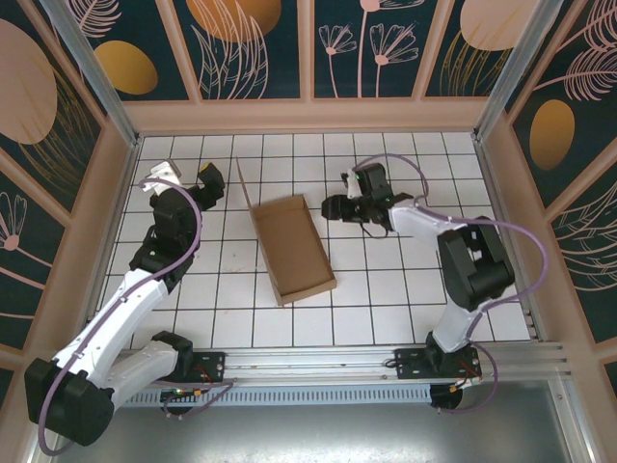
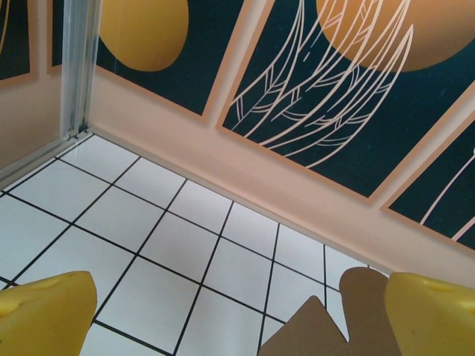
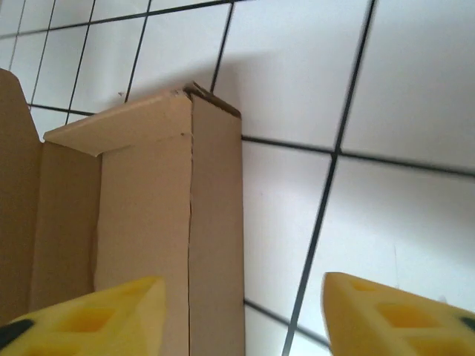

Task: Fold the paper box

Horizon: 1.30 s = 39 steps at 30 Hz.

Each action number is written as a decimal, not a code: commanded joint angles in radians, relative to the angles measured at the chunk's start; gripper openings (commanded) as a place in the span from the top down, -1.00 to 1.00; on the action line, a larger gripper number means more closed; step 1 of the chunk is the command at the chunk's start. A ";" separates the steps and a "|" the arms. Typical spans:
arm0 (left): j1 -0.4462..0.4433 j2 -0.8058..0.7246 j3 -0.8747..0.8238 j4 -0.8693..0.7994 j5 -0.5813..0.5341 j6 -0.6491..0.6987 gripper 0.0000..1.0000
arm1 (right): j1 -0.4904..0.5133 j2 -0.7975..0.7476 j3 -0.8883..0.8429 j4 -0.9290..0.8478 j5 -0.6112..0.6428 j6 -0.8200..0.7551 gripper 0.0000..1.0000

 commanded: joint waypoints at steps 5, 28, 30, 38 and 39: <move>0.004 -0.017 0.002 0.008 -0.001 -0.002 -0.98 | 0.068 0.249 0.258 -0.156 0.000 -0.078 -0.19; 0.003 -0.024 0.006 -0.012 0.047 -0.056 -0.98 | 0.064 -0.064 -0.244 0.143 0.208 0.601 -0.04; 0.004 -0.020 0.008 -0.014 0.055 -0.059 -0.97 | 0.061 -0.106 -0.233 0.048 0.304 0.488 -0.16; 0.004 -0.007 0.018 -0.012 0.103 -0.058 -0.97 | 0.042 -0.239 -0.163 0.093 0.315 -0.154 -0.17; 0.003 -0.004 0.021 -0.014 0.104 -0.060 -0.97 | 0.037 -0.184 -0.096 0.059 0.231 -0.283 -0.14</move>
